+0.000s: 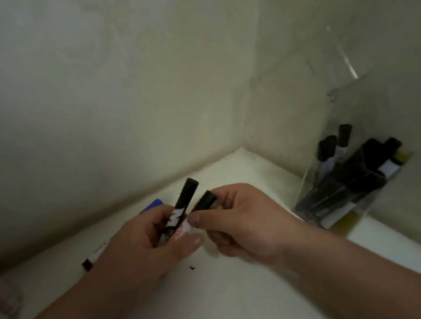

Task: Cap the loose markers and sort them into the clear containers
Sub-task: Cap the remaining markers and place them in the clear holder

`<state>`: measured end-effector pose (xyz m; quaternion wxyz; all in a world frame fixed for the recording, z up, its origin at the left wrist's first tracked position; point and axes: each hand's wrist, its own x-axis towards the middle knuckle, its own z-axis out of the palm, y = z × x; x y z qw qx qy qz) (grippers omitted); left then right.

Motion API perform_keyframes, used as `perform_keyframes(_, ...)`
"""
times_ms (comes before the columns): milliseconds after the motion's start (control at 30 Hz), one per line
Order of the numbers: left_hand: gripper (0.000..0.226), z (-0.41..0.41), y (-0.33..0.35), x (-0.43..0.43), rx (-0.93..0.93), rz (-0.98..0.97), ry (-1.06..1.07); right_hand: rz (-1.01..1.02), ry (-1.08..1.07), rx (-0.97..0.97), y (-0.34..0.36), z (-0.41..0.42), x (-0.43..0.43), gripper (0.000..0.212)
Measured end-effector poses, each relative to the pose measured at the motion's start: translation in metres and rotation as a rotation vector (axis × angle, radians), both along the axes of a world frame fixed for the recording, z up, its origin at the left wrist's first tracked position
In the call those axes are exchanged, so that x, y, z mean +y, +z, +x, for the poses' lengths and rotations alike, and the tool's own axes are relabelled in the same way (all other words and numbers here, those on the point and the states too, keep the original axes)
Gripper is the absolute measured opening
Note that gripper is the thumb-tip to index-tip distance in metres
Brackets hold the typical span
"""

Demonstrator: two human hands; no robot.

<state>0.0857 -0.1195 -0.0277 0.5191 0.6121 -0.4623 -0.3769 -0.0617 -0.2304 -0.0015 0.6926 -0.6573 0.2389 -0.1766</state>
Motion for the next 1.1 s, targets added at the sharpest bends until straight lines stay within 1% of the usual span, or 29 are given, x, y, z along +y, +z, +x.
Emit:
perform_keyframes(33, 0.049, 0.002, -0.005, -0.002, -0.054, 0.009, 0.003, -0.006, -0.034, -0.026, -0.003, 0.002, 0.000, 0.009)
perform_keyframes(67, 0.047, 0.002, -0.008, -0.003, -0.107, 0.025, 0.021, -0.022, -0.065, -0.038, -0.006, 0.004, 0.001, 0.011)
perform_keyframes(133, 0.039, 0.000, -0.012, -0.005, -0.200, 0.042, 0.050, -0.071, -0.112, -0.048, -0.009, 0.007, 0.004, 0.015)
perform_keyframes(200, 0.020, -0.008, -0.013, -0.006, -0.256, -0.007, 0.085, -0.141, -0.177, -0.039, -0.011, 0.010, 0.007, 0.022)
perform_keyframes(233, 0.015, -0.013, -0.012, -0.006, -0.276, -0.038, 0.101, -0.184, -0.223, -0.030, -0.012, 0.011, 0.009, 0.024)
perform_keyframes(300, 0.017, -0.023, -0.010, -0.005, -0.292, -0.094, 0.114, -0.282, -0.319, -0.015, -0.014, 0.013, 0.013, 0.023)
perform_keyframes(433, 0.027, -0.031, -0.010, -0.004, -0.321, -0.146, 0.120, -0.480, -0.437, 0.005, -0.013, 0.015, 0.022, 0.010)
perform_keyframes(500, 0.035, -0.035, -0.008, -0.003, -0.349, -0.194, 0.115, -0.555, -0.460, 0.002, -0.010, 0.015, 0.024, 0.010)
perform_keyframes(567, 0.040, -0.036, -0.008, -0.002, -0.368, -0.229, 0.103, -0.569, -0.463, -0.002, -0.004, 0.015, 0.025, 0.016)
perform_keyframes(633, 0.039, -0.036, -0.008, -0.003, -0.347, -0.252, 0.115, -0.563, -0.455, -0.002, 0.005, 0.013, 0.025, 0.025)
perform_keyframes(667, 0.046, -0.038, -0.008, -0.004, -0.336, -0.254, 0.112, -0.593, -0.450, 0.008, 0.010, 0.011, 0.025, 0.030)
perform_keyframes(733, 0.071, -0.041, -0.010, -0.002, -0.382, -0.219, 0.076, -0.693, -0.444, 0.012, 0.024, 0.000, 0.024, 0.037)
perform_keyframes(767, 0.079, -0.042, -0.011, -0.001, -0.447, -0.200, 0.068, -0.740, -0.456, -0.017, 0.035, -0.009, 0.025, 0.038)
perform_keyframes(833, 0.081, -0.035, -0.013, 0.003, -0.634, -0.216, 0.099, -0.804, -0.553, -0.154, 0.064, -0.037, 0.025, 0.040)
perform_keyframes(900, 0.071, -0.021, -0.013, 0.002, -0.847, -0.260, 0.210, -0.854, -0.706, -0.351, 0.099, -0.075, 0.022, 0.044)
perform_keyframes(967, 0.058, -0.003, -0.013, -0.003, -1.042, -0.236, 0.324, -0.984, -0.849, -0.496, 0.128, -0.115, 0.012, 0.048)
perform_keyframes(1033, 0.048, 0.017, -0.019, -0.007, -1.155, -0.099, 0.404, -1.099, -1.002, -0.481, 0.142, -0.147, -0.006, 0.043)
perform_keyframes(1100, 0.038, 0.032, -0.026, -0.009, -1.187, 0.099, 0.441, -1.101, -1.119, -0.405, 0.140, -0.166, -0.027, 0.041)
